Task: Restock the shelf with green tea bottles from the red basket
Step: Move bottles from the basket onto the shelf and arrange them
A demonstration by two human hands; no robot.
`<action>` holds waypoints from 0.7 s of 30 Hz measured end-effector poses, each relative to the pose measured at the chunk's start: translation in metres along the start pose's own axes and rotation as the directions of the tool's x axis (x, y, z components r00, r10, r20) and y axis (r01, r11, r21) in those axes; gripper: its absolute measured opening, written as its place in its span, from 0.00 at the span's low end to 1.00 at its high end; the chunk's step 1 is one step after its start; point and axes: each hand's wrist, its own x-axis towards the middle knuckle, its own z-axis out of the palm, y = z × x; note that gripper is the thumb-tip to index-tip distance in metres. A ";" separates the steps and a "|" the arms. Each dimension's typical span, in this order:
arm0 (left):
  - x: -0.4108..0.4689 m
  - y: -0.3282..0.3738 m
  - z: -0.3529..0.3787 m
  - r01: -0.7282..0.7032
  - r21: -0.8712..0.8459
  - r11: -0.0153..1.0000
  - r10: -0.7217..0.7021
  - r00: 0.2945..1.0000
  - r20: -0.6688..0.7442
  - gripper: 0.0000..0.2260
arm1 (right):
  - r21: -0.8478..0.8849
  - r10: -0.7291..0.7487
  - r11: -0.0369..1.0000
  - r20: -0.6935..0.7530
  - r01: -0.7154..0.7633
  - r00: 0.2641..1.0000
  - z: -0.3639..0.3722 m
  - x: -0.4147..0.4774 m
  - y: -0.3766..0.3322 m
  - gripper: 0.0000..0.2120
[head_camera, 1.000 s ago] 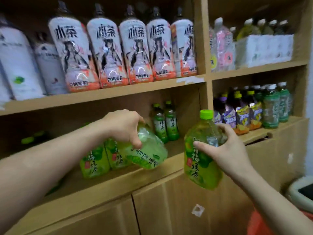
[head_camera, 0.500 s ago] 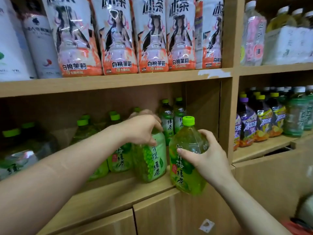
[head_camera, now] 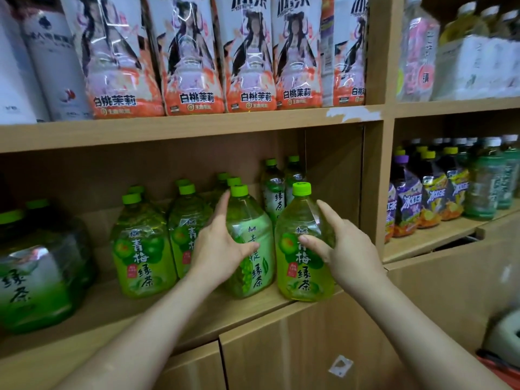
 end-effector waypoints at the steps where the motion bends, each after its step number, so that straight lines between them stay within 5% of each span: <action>1: 0.000 -0.001 -0.002 0.010 -0.009 1.000 -0.010 1.000 0.003 0.51 | -0.072 0.005 0.997 -0.012 -0.006 1.000 0.002 0.001 -0.001 0.36; 7: -0.022 -0.023 -0.038 -0.014 -0.096 0.995 0.019 0.999 0.047 0.49 | -0.110 0.053 0.992 -0.065 -0.060 0.997 0.019 -0.007 -0.009 0.35; 10: -0.034 -0.039 -0.057 0.006 -0.140 0.990 0.005 0.997 0.072 0.49 | -0.280 -0.146 0.957 -0.256 0.072 0.955 0.029 -0.029 -0.033 0.37; 13: -0.046 -0.050 -0.071 0.005 -0.205 0.979 0.009 0.998 0.068 0.49 | -0.056 -0.315 0.949 -0.083 0.311 0.946 0.058 -0.047 -0.072 0.34; 15: -0.054 -0.056 -0.079 -0.029 -0.176 0.984 0.034 0.999 0.023 0.47 | 0.169 -0.303 0.944 0.107 0.283 0.947 0.085 -0.054 -0.094 0.36; 17: -0.063 -0.061 -0.085 -0.086 -0.094 0.992 0.081 0.995 -0.060 0.45 | 0.330 -0.291 0.915 0.145 0.231 0.946 0.106 -0.057 -0.105 0.37; 21: -0.074 -0.080 -0.090 -0.057 0.003 0.998 0.056 0.988 -0.145 0.50 | 0.443 -0.356 0.869 0.247 0.222 0.901 0.125 -0.055 -0.119 0.39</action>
